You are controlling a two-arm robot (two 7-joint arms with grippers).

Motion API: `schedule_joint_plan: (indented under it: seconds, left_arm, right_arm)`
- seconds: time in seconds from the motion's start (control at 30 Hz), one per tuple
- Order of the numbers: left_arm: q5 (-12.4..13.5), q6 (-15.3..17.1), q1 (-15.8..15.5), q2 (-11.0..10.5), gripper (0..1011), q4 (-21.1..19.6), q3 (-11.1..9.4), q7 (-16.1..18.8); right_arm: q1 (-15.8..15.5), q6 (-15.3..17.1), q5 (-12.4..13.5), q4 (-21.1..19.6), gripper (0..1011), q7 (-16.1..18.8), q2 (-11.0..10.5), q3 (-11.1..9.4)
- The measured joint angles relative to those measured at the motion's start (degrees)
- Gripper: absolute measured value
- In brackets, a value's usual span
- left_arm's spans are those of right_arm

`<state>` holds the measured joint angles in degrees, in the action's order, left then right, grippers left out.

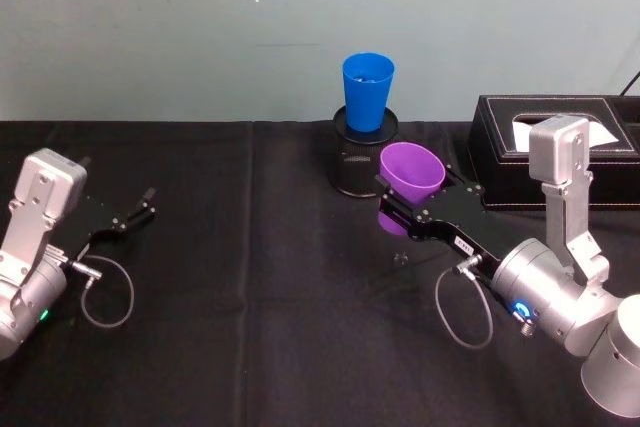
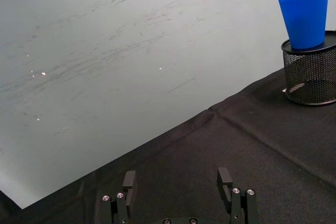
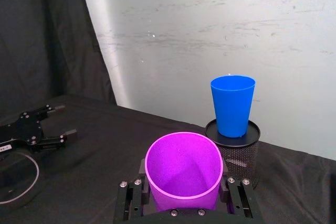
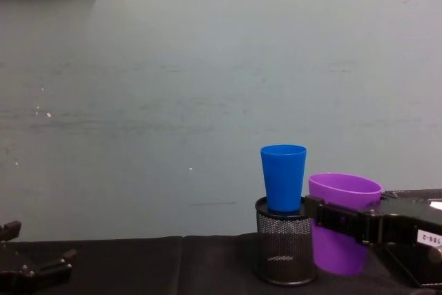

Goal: Pick up one cup with a gripper and tap it against the other cup.

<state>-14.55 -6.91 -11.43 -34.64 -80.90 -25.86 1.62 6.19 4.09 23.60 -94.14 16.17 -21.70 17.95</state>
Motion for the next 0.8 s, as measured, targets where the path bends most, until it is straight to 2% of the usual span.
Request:
schedule_joint_plan:
  seconds: [0.8]
  left_arm:
    - [0.00, 0.00, 0.00, 0.00, 1000, 0.00, 0.00, 0.00]
  right_arm:
    - [0.00, 0.01, 0.00, 0.00, 720, 0.00, 0.00, 0.00]
